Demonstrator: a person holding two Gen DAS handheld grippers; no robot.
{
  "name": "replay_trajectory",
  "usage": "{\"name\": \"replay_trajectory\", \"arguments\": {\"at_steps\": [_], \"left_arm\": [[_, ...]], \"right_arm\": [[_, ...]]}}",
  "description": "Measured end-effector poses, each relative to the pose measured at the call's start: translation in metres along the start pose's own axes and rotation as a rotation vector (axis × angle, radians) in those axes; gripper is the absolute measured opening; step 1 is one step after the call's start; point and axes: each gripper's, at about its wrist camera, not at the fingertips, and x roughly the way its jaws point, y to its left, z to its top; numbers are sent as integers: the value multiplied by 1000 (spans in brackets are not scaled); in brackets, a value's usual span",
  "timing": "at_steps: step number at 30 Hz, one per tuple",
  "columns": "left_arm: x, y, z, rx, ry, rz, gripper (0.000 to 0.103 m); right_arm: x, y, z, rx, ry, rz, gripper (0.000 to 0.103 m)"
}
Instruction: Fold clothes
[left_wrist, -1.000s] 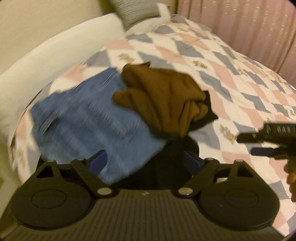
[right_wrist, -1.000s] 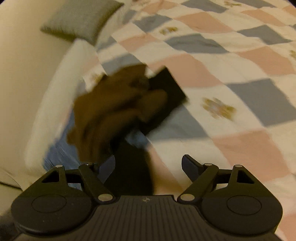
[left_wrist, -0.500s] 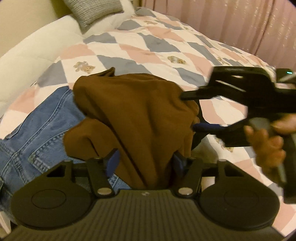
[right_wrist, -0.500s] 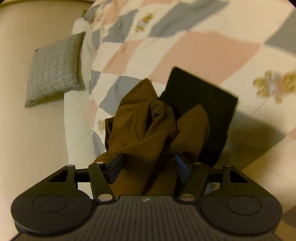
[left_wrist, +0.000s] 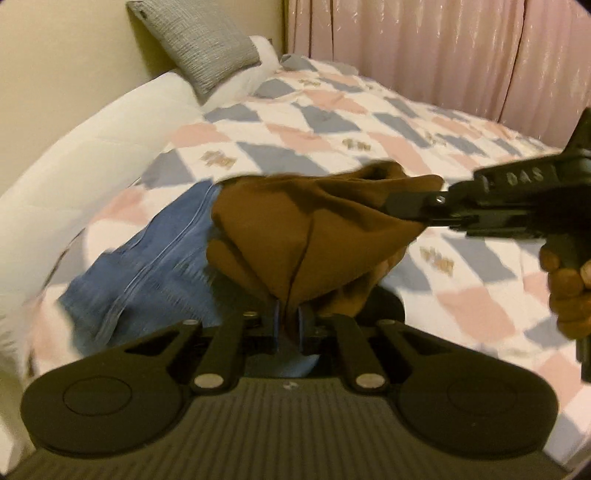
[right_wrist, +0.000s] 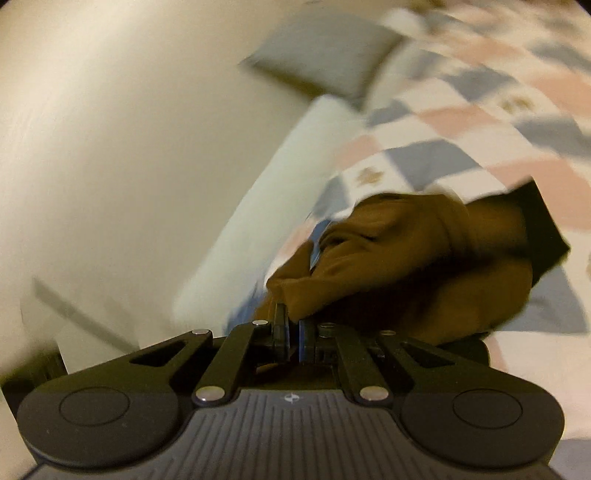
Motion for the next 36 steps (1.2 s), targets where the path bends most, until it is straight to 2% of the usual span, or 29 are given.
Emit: {"name": "replay_trajectory", "arguments": {"at_steps": [3, 4, 5, 7, 9, 12, 15, 17, 20, 23, 27, 29, 30, 31, 32, 34, 36], "left_arm": [[-10, -4, -29, 2, 108, 24, 0], [-8, -5, -40, 3, 158, 39, 0], [-5, -5, -50, 5, 210, 62, 0], [2, -3, -64, 4, 281, 114, 0], [1, 0, -62, -2, 275, 124, 4], [-5, 0, -37, -11, 171, 101, 9], [10, -4, 1, -37, 80, 17, 11], [29, -8, 27, -65, 39, -55, 16], [67, -6, 55, -162, 51, -133, 16], [105, 4, 70, -285, 91, -202, 16], [135, 16, 77, -331, 124, -203, 16], [147, 23, 76, -371, 135, -217, 16], [151, 28, 76, -394, 137, -224, 16], [153, 31, 77, -405, 132, -223, 16], [153, 33, 78, -399, 125, -216, 15], [151, 28, 80, -325, 111, -192, 15], [147, 14, 81, -183, 90, -152, 15]], "right_arm": [[-4, 21, -31, -155, 101, -67, 6], [0, 17, -40, -146, 163, -102, 19], [6, 8, -49, -114, 236, -144, 24], [9, -6, -62, -55, 327, -225, 25], [-6, -15, -64, -32, 300, -273, 27], [-26, -20, -46, -54, 193, -332, 30], [-30, -16, -17, -191, 79, -418, 30], [-20, -11, -5, -325, 42, -463, 30], [9, -7, 2, -537, 60, -510, 30], [41, -8, 2, -653, 99, -514, 30], [85, -13, -9, -778, 141, -502, 29], [102, -17, -14, -807, 158, -513, 28], [104, -19, -13, -811, 149, -522, 23], [106, -21, -12, -812, 135, -533, 11], [105, -24, -10, -798, 115, -556, 6], [102, -34, -3, -726, 68, -617, 5], [95, -44, 6, -623, 44, -644, 5]]}}
